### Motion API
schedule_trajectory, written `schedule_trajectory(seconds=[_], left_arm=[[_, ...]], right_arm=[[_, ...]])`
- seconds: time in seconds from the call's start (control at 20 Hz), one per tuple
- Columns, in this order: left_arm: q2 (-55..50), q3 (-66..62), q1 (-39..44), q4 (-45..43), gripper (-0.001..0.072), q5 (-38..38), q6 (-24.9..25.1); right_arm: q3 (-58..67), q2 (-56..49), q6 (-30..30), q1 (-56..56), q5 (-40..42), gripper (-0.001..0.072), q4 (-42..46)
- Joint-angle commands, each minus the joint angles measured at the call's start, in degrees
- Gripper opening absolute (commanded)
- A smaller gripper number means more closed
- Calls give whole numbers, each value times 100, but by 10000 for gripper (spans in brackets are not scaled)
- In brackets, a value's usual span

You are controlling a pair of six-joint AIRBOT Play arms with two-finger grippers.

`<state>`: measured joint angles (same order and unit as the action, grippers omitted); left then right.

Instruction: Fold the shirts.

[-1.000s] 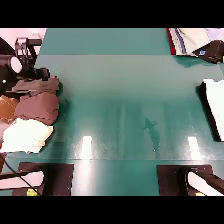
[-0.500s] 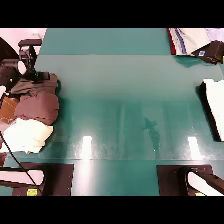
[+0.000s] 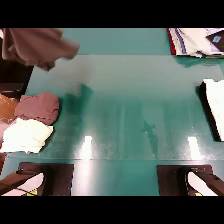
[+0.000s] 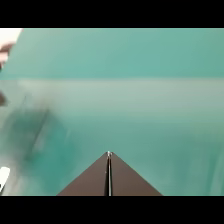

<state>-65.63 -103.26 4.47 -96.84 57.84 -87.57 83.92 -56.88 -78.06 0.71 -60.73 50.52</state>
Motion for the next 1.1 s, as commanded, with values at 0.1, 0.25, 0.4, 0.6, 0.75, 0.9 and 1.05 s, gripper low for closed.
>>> schedule_trajectory(seconds=[0.1, 0.25, 0.4, 0.6, 0.75, 0.9, 1.05], left_arm=[[245, -719, 1895, -9, 22, 907, 313], [-496, -715, 3014, 20, 22, 1248, 247], [-1427, -715, 4039, 590, 26, 1038, 262], [-2035, -717, 4415, 1296, 486, 721, 804], [-1718, -721, 3735, 1071, 480, 1071, 605], [-1408, -715, 2463, 1158, 480, 1628, 247], [-1427, -210, 1228, 1641, 480, 1676, 236]], right_arm=[[2, 407, -11, 2, 391, 16, 22], [4, 450, -11, 2, 356, 16, 22], [2, 448, -11, 2, 221, 16, 20], [2, 448, -11, 2, 118, 16, 22], [2, 448, -11, 2, 37, 16, 22], [2, 446, -11, 2, 28, 16, 22], [2, 446, -11, -2, 33, 16, 22]])
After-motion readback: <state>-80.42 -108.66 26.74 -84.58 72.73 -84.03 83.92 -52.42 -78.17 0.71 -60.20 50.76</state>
